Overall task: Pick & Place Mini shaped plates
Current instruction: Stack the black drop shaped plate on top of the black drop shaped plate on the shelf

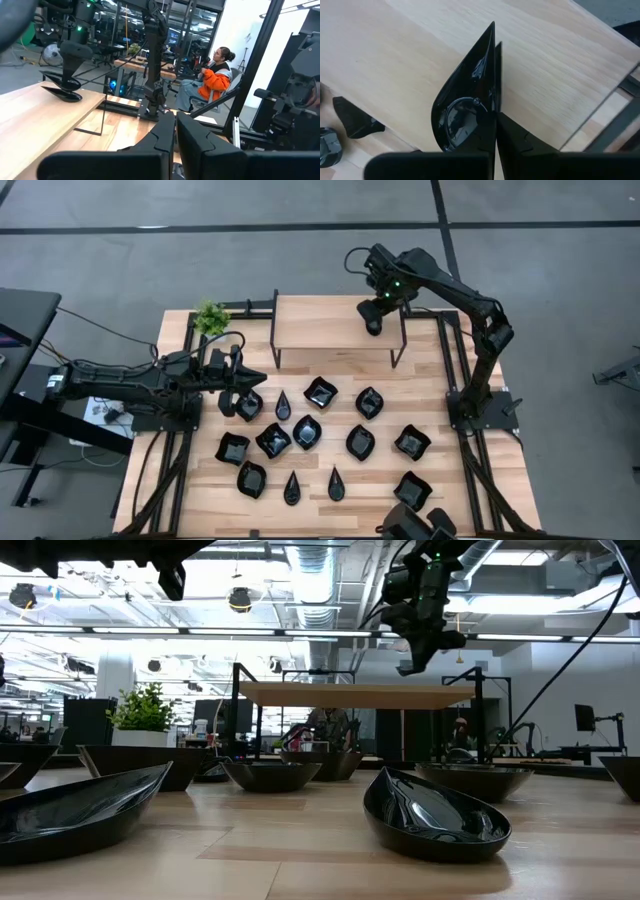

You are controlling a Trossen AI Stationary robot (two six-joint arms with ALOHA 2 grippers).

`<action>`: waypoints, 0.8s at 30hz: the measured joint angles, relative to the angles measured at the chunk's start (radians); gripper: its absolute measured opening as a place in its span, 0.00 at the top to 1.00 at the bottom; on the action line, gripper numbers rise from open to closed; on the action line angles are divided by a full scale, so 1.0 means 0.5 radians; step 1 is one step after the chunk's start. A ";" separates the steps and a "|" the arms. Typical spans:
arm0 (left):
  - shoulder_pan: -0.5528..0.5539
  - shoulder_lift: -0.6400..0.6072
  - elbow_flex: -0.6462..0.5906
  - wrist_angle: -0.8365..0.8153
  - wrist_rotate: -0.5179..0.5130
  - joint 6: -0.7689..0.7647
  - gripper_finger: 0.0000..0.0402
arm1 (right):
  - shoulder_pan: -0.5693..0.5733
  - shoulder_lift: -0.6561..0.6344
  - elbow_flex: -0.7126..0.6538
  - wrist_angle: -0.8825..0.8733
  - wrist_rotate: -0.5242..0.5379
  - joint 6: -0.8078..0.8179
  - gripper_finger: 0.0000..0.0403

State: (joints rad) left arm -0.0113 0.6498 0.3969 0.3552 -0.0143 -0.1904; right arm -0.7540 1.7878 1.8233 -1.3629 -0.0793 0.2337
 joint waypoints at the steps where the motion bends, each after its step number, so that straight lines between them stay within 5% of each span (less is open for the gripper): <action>1: 0.000 0.000 0.000 0.000 0.000 -0.003 0.95 | 0.000 0.000 0.000 -0.002 0.002 0.001 1.00; 24: 0.000 0.000 0.000 0.010 0.001 -0.017 0.95 | 0.017 0.001 -0.126 0.061 0.041 0.027 0.94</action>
State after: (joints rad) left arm -0.0113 0.6498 0.3969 0.3601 -0.0139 -0.1991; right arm -0.7456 1.7882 1.7600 -1.3324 -0.0589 0.2470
